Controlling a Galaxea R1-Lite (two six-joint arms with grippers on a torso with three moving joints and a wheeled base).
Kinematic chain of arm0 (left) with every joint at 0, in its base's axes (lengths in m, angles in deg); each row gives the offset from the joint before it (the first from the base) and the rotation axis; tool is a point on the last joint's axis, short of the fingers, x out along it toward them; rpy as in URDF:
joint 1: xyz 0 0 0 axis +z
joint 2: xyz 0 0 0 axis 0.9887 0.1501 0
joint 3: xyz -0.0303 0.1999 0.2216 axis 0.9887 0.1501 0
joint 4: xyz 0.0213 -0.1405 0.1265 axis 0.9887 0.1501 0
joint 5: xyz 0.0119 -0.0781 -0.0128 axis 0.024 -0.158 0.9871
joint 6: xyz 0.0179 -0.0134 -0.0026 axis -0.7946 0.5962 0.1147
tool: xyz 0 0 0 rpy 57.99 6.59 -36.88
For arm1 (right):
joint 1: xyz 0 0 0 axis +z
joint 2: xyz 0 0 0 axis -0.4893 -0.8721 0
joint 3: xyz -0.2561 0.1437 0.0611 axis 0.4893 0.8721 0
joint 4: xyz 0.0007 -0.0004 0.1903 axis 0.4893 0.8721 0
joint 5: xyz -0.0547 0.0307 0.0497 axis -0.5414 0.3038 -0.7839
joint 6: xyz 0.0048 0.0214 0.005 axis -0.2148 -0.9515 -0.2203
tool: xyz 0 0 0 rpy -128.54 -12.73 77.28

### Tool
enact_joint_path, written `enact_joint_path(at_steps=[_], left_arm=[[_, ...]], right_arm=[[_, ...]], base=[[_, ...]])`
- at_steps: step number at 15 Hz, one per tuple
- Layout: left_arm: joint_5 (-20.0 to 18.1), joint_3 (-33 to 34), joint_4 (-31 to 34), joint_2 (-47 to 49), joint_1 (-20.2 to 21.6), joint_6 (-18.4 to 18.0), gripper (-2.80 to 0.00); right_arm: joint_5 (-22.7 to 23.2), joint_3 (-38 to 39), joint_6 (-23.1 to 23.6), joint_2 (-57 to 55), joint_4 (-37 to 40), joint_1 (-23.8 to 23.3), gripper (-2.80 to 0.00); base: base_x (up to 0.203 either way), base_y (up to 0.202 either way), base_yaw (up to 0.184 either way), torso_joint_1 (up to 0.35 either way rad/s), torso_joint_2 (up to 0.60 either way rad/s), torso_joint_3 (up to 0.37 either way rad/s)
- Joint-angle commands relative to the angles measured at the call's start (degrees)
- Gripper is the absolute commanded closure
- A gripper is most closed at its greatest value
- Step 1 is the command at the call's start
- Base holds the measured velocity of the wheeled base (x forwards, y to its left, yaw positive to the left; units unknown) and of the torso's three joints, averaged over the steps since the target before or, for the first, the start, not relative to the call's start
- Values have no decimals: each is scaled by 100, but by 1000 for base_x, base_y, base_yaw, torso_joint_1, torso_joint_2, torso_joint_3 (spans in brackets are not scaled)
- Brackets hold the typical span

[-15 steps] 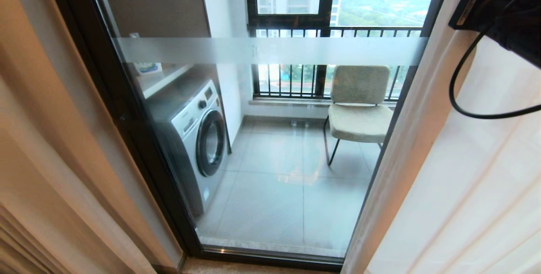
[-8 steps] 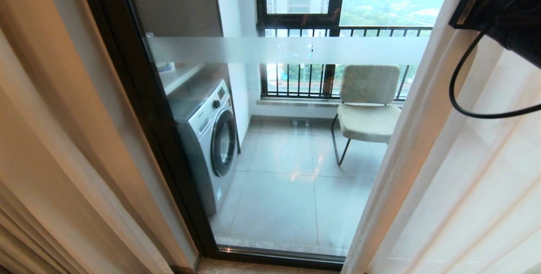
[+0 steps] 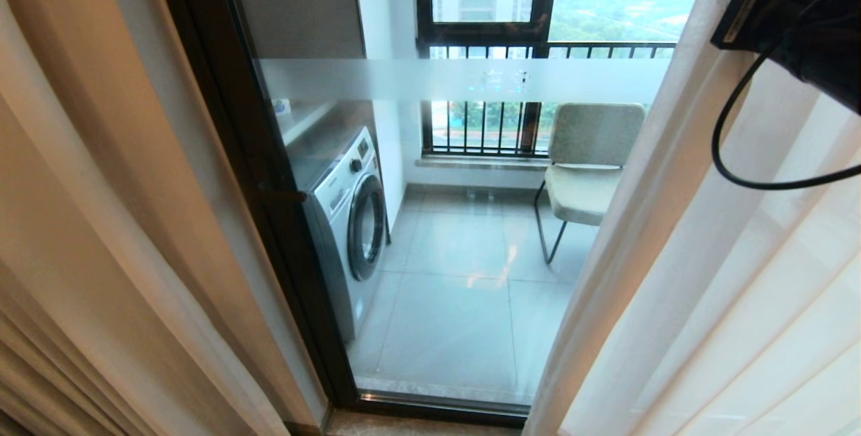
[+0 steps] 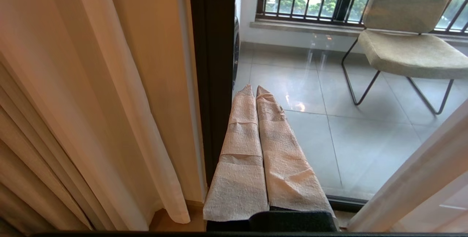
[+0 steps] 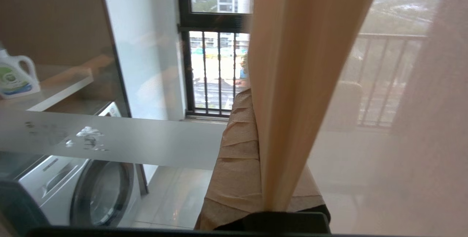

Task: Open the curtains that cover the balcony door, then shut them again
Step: Close the inner curtains on both sides

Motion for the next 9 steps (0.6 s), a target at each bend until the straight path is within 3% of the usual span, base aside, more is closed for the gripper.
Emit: enact_joint_path(at_steps=[1,9], left_arm=[[3,1,0,-2,0,4,0],[3,1,0,-2,0,4,0]], right_arm=[[-81,-94,5,-105,-20,76,0],[-585,-570,175,-637,11,791,0]], base=[[0,0,0,0,0,0],[0,0,0,0,0,0]])
